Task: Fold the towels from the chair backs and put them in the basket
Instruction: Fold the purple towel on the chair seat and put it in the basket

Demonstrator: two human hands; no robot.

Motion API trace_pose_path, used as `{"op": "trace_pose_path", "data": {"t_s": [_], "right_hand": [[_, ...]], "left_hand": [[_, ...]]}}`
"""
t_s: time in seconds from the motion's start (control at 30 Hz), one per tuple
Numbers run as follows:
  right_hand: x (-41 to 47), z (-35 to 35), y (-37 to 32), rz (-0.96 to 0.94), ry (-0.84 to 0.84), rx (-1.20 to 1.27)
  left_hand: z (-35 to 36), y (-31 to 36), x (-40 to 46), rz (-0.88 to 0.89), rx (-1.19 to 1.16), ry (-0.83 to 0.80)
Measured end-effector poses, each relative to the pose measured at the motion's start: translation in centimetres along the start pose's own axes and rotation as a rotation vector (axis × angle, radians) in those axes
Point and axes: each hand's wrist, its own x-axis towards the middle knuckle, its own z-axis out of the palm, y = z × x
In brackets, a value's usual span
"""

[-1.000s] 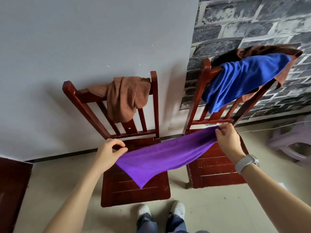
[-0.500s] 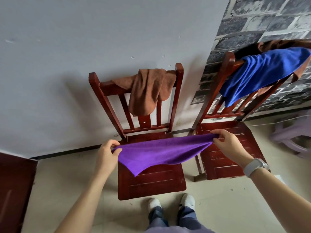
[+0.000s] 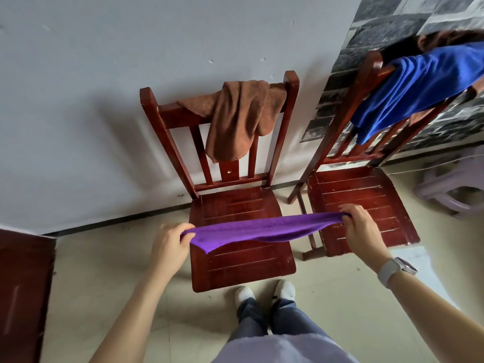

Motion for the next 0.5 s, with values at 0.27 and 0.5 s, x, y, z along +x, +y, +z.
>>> {"op": "trace_pose_path", "data": {"t_s": [0.27,0.5], "right_hand": [[-3.3,2.0,0.6,0.105,0.085,0.167],[-0.6,4.9,1.4,0.111,0.008,0.054]], "left_hand": [[1.7,-1.0,-5.1,-0.245,-0.290,0.149],[3.6,-1.4,-2.9,-0.338,-0.245,0.218]]}}
